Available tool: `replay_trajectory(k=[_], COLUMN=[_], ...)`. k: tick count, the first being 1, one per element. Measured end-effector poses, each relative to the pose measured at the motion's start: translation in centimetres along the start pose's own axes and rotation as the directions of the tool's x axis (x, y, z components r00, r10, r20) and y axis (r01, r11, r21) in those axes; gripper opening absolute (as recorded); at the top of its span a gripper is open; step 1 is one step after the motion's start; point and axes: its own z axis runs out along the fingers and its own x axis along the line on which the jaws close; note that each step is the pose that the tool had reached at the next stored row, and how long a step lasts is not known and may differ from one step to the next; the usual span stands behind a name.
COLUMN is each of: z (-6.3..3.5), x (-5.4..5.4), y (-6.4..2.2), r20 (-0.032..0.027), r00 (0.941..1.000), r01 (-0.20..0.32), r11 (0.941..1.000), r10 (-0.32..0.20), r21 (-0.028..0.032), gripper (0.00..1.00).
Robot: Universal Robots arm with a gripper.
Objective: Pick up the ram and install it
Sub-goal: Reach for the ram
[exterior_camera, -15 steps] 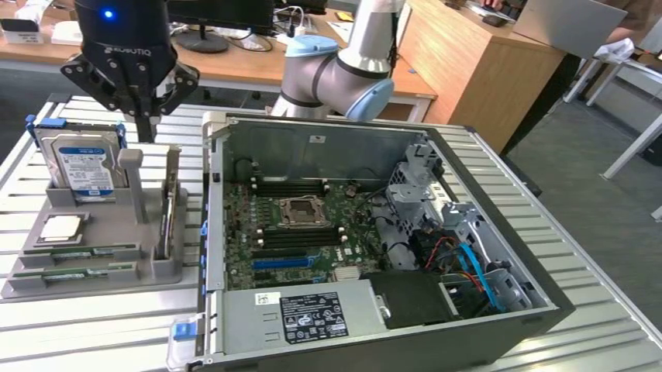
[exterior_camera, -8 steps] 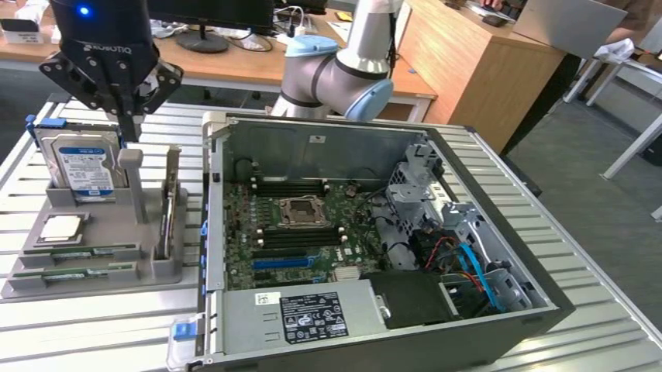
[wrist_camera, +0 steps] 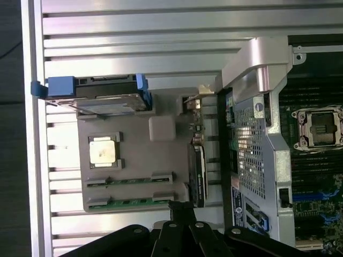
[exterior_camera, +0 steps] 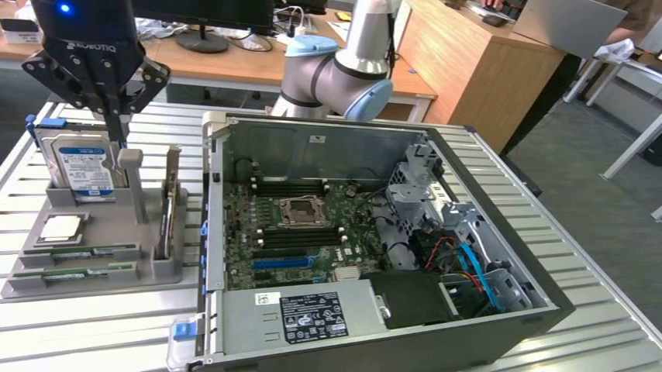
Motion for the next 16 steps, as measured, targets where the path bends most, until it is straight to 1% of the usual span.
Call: replay_trajectory(k=[16], z=[-0.07], x=[2.8], y=[-0.21], r20=[0.0000], r00=[1.0000], r01=[0.000], r11=[1.0000], r10=[0.000], r21=[0.0001], gripper=[0.10])
